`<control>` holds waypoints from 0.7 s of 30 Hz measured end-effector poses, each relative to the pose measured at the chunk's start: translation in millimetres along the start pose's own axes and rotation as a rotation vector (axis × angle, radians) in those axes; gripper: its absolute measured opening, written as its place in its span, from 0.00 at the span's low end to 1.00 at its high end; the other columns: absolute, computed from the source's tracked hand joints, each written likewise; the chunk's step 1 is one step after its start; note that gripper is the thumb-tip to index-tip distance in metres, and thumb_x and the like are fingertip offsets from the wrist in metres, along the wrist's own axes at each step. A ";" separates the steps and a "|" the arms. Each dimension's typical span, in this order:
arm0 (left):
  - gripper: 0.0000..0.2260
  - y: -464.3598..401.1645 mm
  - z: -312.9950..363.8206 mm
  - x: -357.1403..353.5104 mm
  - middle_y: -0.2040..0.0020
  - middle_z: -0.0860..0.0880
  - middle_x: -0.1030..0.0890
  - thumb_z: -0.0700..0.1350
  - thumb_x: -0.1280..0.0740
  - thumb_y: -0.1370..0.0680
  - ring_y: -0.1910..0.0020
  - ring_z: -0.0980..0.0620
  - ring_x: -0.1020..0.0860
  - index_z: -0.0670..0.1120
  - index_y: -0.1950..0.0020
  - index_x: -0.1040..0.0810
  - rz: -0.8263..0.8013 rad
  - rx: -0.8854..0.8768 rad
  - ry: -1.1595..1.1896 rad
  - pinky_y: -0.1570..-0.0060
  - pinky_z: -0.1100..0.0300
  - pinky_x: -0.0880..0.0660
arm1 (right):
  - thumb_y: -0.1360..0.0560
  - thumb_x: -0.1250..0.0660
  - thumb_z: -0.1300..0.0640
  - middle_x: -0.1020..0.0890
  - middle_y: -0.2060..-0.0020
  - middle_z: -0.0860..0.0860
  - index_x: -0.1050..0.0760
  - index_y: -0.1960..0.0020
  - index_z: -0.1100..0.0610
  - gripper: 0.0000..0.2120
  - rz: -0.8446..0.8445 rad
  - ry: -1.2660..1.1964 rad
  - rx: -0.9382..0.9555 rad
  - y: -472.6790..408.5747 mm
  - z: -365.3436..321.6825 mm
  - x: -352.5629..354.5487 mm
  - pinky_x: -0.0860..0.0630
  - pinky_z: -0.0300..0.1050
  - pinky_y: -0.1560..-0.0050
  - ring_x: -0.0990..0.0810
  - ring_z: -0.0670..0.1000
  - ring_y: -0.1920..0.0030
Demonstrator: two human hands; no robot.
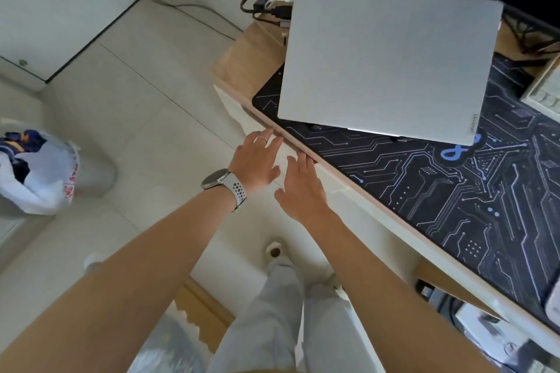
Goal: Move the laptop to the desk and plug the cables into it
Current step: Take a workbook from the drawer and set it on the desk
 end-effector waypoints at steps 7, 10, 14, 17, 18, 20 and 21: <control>0.33 -11.0 -2.8 -19.5 0.21 0.46 0.47 0.47 0.32 0.24 0.22 0.44 0.51 0.49 0.24 0.43 0.037 0.030 -0.033 0.31 0.42 0.38 | 0.24 0.37 0.55 0.57 0.22 0.55 0.59 0.23 0.60 0.39 -0.008 0.004 -0.085 -10.0 7.0 -13.0 0.42 0.52 0.28 0.58 0.54 0.23; 0.32 -13.7 -4.9 -22.1 0.22 0.48 0.43 0.49 0.32 0.25 0.23 0.47 0.49 0.52 0.25 0.43 0.053 0.046 -0.066 0.30 0.41 0.39 | 0.23 0.37 0.53 0.57 0.22 0.56 0.59 0.23 0.60 0.39 -0.013 0.043 -0.084 -10.8 3.7 -11.8 0.40 0.51 0.28 0.57 0.55 0.23; 0.27 -10.6 -1.9 -13.8 0.25 0.47 0.37 0.50 0.33 0.26 0.25 0.47 0.42 0.52 0.29 0.37 0.120 0.039 -0.154 0.31 0.42 0.39 | 0.24 0.36 0.51 0.51 0.23 0.60 0.52 0.25 0.61 0.36 -0.009 0.151 -0.040 -3.3 -3.8 -10.3 0.32 0.51 0.34 0.50 0.59 0.24; 0.25 -3.9 -3.4 -12.1 0.26 0.46 0.35 0.50 0.33 0.25 0.26 0.45 0.40 0.52 0.29 0.36 0.118 0.027 -0.175 0.31 0.43 0.39 | 0.25 0.35 0.51 0.44 0.25 0.60 0.47 0.27 0.60 0.33 0.025 0.173 -0.007 2.5 -10.2 -5.7 0.28 0.50 0.39 0.41 0.58 0.27; 0.25 -0.9 -5.1 -12.6 0.26 0.46 0.35 0.51 0.33 0.25 0.26 0.45 0.40 0.52 0.29 0.35 0.111 0.027 -0.184 0.30 0.42 0.40 | 0.25 0.35 0.51 0.41 0.27 0.59 0.45 0.28 0.60 0.32 0.030 0.179 0.008 3.9 -12.6 -4.5 0.27 0.49 0.41 0.37 0.58 0.29; 0.25 6.0 -8.1 -13.2 0.27 0.45 0.33 0.51 0.33 0.25 0.26 0.44 0.38 0.52 0.29 0.34 0.109 0.027 -0.190 0.30 0.42 0.41 | 0.25 0.35 0.52 0.35 0.31 0.58 0.43 0.29 0.60 0.30 0.018 0.177 0.033 6.4 -17.6 -3.5 0.25 0.49 0.46 0.32 0.57 0.34; 0.25 9.1 -9.0 -12.8 0.29 0.44 0.31 0.51 0.33 0.25 0.27 0.43 0.37 0.51 0.30 0.33 0.115 0.026 -0.188 0.31 0.42 0.40 | 0.25 0.35 0.52 0.33 0.33 0.58 0.42 0.30 0.60 0.28 0.006 0.168 0.043 7.3 -20.0 -3.6 0.25 0.49 0.48 0.31 0.57 0.36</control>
Point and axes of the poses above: each hand's wrist, its own y-axis away from the middle knuckle, its own x-axis out of the back of the hand, z = x × y, the point moved 8 cm from there along -y, towards the middle knuckle
